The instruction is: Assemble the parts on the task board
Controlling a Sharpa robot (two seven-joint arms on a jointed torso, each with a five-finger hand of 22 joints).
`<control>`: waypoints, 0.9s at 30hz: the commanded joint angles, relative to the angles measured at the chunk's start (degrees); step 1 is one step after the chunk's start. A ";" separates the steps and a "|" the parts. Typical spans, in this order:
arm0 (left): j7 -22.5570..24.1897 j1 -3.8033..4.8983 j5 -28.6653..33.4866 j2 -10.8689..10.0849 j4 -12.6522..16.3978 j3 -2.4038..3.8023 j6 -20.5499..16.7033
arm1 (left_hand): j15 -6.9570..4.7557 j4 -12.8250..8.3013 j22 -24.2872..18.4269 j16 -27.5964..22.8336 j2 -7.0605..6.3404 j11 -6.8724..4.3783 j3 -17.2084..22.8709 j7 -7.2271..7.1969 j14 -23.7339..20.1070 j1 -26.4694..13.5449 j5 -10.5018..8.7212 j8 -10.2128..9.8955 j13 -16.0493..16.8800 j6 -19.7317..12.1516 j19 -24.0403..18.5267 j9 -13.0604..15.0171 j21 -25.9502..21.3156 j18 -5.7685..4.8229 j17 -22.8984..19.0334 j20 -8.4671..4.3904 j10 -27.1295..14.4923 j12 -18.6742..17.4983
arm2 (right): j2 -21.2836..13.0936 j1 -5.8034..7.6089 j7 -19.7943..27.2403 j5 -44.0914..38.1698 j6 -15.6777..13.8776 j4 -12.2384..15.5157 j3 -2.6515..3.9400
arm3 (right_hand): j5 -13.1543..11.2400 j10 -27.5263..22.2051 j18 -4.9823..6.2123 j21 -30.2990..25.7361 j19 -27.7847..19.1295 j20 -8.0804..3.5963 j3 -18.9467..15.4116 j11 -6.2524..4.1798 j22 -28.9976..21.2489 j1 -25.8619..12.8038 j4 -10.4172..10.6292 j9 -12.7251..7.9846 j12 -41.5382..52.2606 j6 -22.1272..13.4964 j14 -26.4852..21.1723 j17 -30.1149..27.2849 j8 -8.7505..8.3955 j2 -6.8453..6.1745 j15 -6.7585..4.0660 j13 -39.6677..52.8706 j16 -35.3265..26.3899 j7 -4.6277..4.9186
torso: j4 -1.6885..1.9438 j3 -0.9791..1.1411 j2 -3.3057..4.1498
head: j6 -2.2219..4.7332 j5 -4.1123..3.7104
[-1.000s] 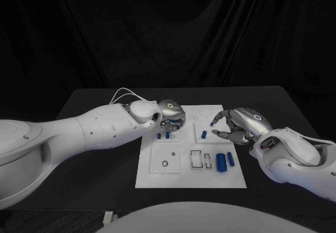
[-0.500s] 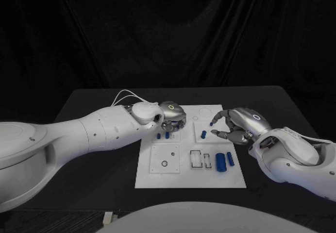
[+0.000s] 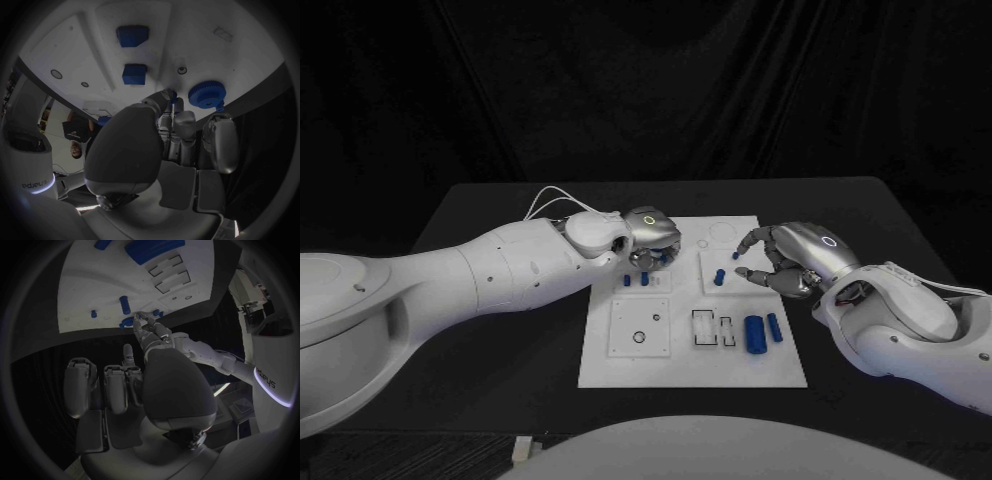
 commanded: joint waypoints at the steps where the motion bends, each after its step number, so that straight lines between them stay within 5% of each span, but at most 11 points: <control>1: 1.58 -0.08 -0.05 -1.15 1.83 0.06 -6.15 | -0.11 -0.38 10.72 0.16 0.52 -1.47 0.15 -0.02 0.58 -0.18 -0.48 0.09 -0.41 0.62 0.36 0.15 0.28 -0.66 -0.10 -0.17 2.69 -0.87 | -0.16 -0.15 -0.11 -0.24 -0.44 0.11 0.03 | 0.28 3.61 1.06 -0.03 1.72 0.16 0.29 0.14 11.89 0.75 -0.02 -0.05 0.07 0.43 3.98 4.73 0.01 -0.01 0.16 10.05 -0.07 -0.07 | 0.02 0.00 -0.03 | -0.01 -0.19; 7: 1.27 0.92 -0.05 -5.50 7.36 0.08 -8.51 | -0.21 0.35 10.46 -1.46 -0.10 -1.67 1.15 -0.42 0.66 -1.30 -2.63 -1.84 -2.26 -0.17 0.11 -0.44 -0.78 -0.49 -2.11 -0.16 2.47 -5.14 | -0.25 -0.17 -0.13 -0.13 -0.29 -0.02 0.03 | 0.28 3.61 1.06 -0.03 1.72 0.16 0.29 0.14 11.89 0.75 -0.02 -0.05 0.07 0.43 3.98 4.73 0.01 -0.01 0.16 10.05 -0.07 -0.07 | 0.01 -0.01 -0.03 | -0.01 -0.29; 15: 1.73 2.73 -0.05 -9.20 10.69 0.07 -4.02 | -0.09 0.67 10.05 -2.43 -0.62 -1.79 1.87 -0.78 0.01 -1.52 -3.36 -3.04 -3.29 -0.76 -0.60 -0.81 -2.53 -0.21 -3.12 -0.06 2.54 -7.59 | -0.03 -0.46 -0.11 -0.07 -0.19 -0.19 0.02 | 0.29 3.54 1.07 -0.10 1.69 0.14 0.31 0.12 11.87 0.78 -0.02 -0.12 -0.02 0.51 3.96 4.62 -0.02 0.03 0.14 9.90 -0.12 -0.09 | 0.07 -0.02 -0.09 | -0.01 -0.01; 27: 1.69 2.03 -0.05 -10.02 8.84 0.04 -1.45 | -0.07 0.85 10.03 -2.45 -0.76 -1.69 2.06 -0.80 -0.19 -1.65 -3.49 -3.53 -3.59 -1.13 -0.74 -0.97 -2.79 -0.18 -3.13 0.00 2.06 -8.58 | 0.21 -0.98 0.01 0.00 -0.12 -0.54 0.02 | 0.29 3.53 1.09 -0.15 1.66 0.13 0.30 0.12 11.85 0.77 -0.02 -0.16 -0.04 0.53 3.95 4.58 -0.04 0.00 0.13 9.87 -0.13 -0.08 | 0.03 0.02 -0.02 | -0.01 0.11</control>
